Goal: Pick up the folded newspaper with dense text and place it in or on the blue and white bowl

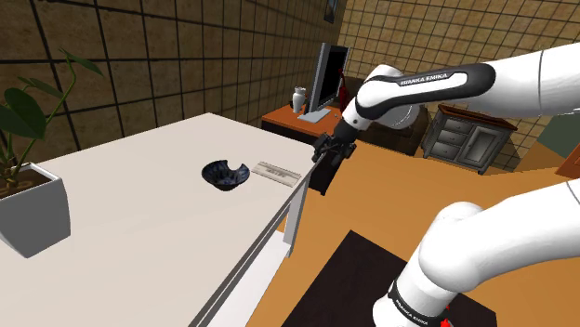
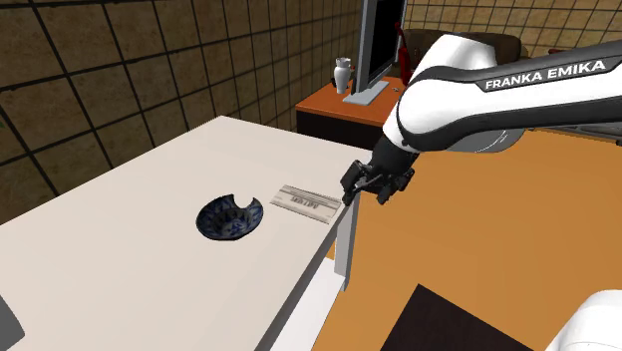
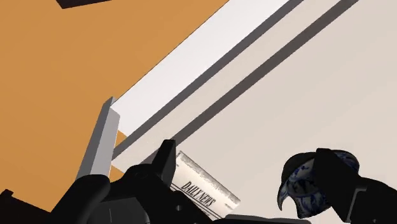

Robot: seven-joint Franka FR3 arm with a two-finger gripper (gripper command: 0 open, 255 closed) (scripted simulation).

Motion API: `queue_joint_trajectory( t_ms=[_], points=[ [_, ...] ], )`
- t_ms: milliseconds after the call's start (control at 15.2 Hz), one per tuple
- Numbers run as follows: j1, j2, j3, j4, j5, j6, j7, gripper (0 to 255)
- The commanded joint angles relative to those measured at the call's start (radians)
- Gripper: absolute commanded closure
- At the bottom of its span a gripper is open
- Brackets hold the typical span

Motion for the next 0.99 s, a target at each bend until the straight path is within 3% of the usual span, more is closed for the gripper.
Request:
queue_joint_trajectory(
  t_ms=[0,198,330,462,594,726,792,858,924],
  points=[
    [0.012,0.047,-0.048,-0.034,0.069,0.130,-0.010,0],
    [0.079,0.135,-0.150,-0.062,0.219,0.310,-0.071,0],
    [0.171,0.199,-0.250,-0.065,0.368,0.423,-0.153,0],
    [0.320,0.262,-0.394,-0.048,0.577,0.518,-0.287,0],
    [0.532,0.325,-0.596,-0.004,0.863,0.580,-0.490,0],
    [0.753,0.415,-0.824,0.068,1.214,0.557,-0.747,0],
    [0.841,0.497,-0.931,0.103,1.386,0.490,-0.855,0],
    [0.882,0.628,-1.001,0.128,1.540,0.368,-0.918,0],
    [0.854,0.771,-1.000,0.143,1.666,0.233,-0.939,0]
  ],
)
